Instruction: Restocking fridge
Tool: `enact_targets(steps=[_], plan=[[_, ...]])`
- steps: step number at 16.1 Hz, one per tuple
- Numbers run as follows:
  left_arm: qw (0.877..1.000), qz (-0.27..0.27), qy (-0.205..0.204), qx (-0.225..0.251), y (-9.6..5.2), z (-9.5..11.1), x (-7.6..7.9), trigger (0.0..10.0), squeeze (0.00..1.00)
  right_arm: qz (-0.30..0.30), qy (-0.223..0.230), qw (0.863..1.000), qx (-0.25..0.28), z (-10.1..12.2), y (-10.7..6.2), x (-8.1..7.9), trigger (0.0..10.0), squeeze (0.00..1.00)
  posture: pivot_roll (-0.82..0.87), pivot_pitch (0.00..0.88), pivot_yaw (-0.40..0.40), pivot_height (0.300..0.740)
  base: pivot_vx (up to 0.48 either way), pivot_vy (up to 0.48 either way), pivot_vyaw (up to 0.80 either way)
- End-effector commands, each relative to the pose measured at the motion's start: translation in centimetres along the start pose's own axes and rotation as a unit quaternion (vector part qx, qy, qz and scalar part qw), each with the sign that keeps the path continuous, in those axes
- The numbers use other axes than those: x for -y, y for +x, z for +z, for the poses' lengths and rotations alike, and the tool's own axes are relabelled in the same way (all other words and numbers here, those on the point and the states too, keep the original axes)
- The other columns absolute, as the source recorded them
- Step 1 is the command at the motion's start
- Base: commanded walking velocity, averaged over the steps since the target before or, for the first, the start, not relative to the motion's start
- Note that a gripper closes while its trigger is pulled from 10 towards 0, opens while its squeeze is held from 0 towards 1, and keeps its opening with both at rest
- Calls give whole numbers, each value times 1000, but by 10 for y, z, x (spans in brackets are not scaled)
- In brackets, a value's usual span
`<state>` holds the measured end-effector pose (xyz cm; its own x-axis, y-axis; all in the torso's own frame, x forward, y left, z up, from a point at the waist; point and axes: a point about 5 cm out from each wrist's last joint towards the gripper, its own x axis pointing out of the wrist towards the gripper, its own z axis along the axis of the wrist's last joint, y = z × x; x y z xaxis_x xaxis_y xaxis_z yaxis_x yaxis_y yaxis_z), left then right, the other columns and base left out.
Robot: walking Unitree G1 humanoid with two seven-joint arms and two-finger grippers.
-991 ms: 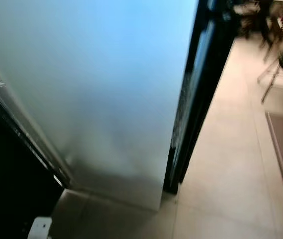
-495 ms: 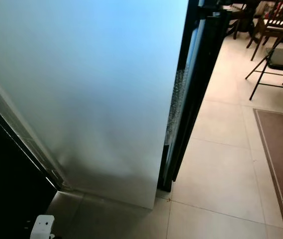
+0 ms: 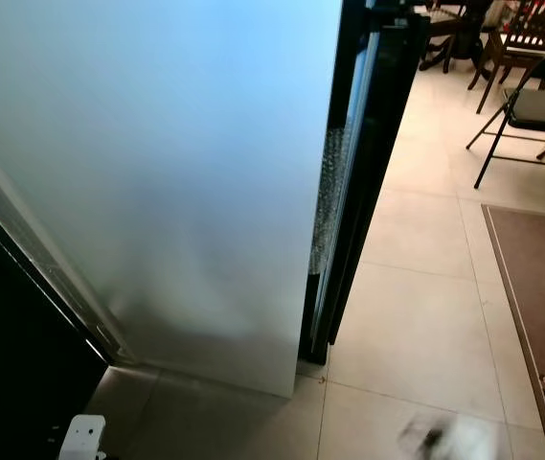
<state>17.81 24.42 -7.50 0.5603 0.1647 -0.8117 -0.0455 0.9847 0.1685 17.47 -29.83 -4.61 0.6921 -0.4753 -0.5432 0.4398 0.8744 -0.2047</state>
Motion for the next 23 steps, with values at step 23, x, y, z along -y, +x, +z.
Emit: enact_targets(steps=[23], plan=[[1000, 3, 24, -1, -2, -4, -7, 10000, 0, 51, 100, 946, 304, 150, -44, -82, 10000, 0, -86, 0, 37, 740, 0, 0, -96]])
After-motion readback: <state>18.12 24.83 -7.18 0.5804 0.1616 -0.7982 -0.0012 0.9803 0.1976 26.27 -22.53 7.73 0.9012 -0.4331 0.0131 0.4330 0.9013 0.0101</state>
